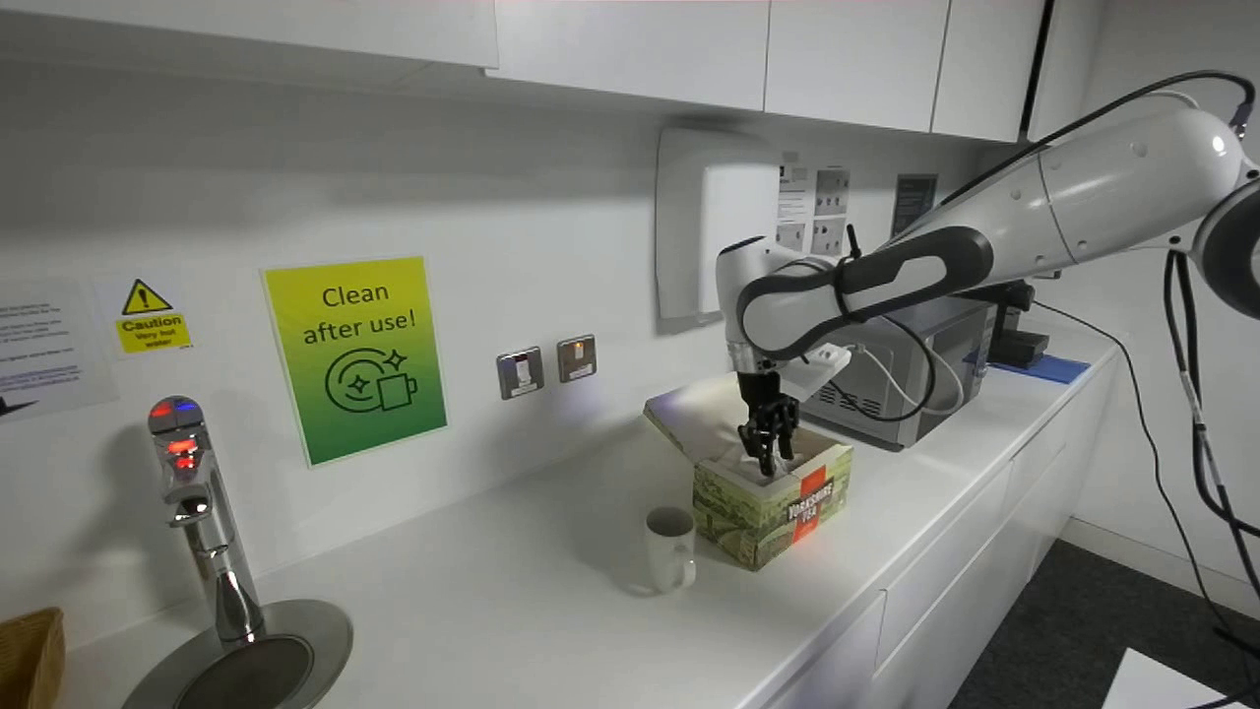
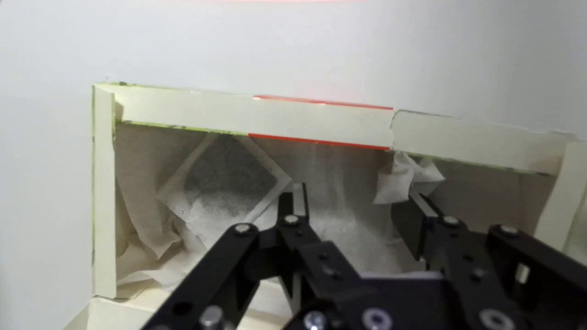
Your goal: Remove the teabag from the green box and put it in the white mug on the left
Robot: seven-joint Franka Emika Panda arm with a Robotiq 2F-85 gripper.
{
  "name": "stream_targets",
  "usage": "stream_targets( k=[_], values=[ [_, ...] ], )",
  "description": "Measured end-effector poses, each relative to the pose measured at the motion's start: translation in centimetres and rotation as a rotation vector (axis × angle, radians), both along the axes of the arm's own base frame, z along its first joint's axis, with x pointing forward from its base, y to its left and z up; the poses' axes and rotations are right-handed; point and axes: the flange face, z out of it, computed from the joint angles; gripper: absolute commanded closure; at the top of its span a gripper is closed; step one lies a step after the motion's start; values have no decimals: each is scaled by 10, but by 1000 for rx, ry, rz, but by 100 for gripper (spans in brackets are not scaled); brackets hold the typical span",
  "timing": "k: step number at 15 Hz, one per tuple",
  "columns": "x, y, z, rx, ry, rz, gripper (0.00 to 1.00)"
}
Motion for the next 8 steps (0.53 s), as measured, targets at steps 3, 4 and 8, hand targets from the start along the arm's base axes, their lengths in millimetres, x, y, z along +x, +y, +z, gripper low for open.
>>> stream_targets(
  k=[3, 4, 8],
  values=[
    [-9, 14, 5, 8, 32, 15, 51],
    [-12, 18, 7, 11, 43, 18, 58],
    [-18, 24, 10, 16, 70, 20, 87]
  ],
)
